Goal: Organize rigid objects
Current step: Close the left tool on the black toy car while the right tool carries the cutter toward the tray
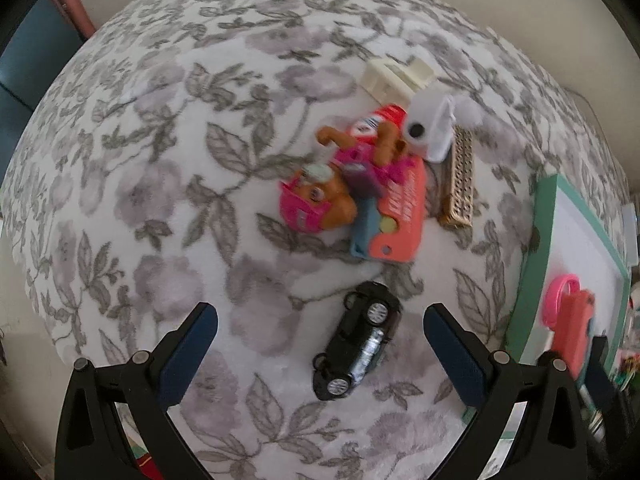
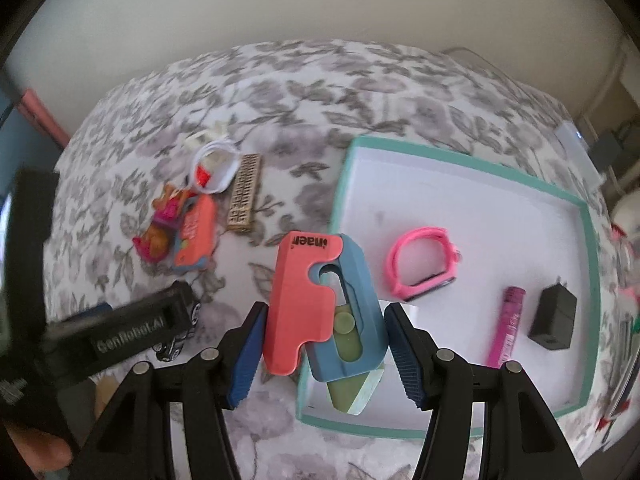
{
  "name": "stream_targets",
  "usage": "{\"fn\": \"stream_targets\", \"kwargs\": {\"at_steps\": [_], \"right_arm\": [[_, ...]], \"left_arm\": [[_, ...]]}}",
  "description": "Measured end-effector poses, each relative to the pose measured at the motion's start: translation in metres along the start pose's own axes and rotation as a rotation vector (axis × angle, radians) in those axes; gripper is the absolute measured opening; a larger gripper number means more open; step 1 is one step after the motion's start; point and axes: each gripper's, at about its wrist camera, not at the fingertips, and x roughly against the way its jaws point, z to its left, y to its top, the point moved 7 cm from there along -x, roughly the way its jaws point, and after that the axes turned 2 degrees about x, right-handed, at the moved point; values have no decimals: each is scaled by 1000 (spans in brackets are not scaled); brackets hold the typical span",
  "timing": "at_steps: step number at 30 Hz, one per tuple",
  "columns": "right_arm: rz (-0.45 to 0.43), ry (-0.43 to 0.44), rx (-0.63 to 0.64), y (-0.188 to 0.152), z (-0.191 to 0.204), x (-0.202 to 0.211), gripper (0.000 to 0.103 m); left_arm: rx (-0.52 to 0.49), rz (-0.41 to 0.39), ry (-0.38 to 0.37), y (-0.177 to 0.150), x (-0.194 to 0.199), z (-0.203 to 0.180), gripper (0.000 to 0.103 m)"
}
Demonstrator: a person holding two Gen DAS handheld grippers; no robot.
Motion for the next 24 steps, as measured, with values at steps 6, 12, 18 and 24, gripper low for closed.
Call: {"fn": "stream_targets", "kwargs": {"at_steps": [6,12,18,24], "right_arm": [[-2,11,-56,1,-18,4,62],[7,10,-61,-1,-21,3,62],[8,12,-65,-2,-22,3,62],[13,17,-74,-2,-25,3,62]], "left_arm": [[-84,14,28,-7,-6,-26,100],[-122,40,37,-15,-16,-46,72],[-140,60,28,-24,-26,-56,49],[-165,50,22,-27,-23,-64,37]]}}
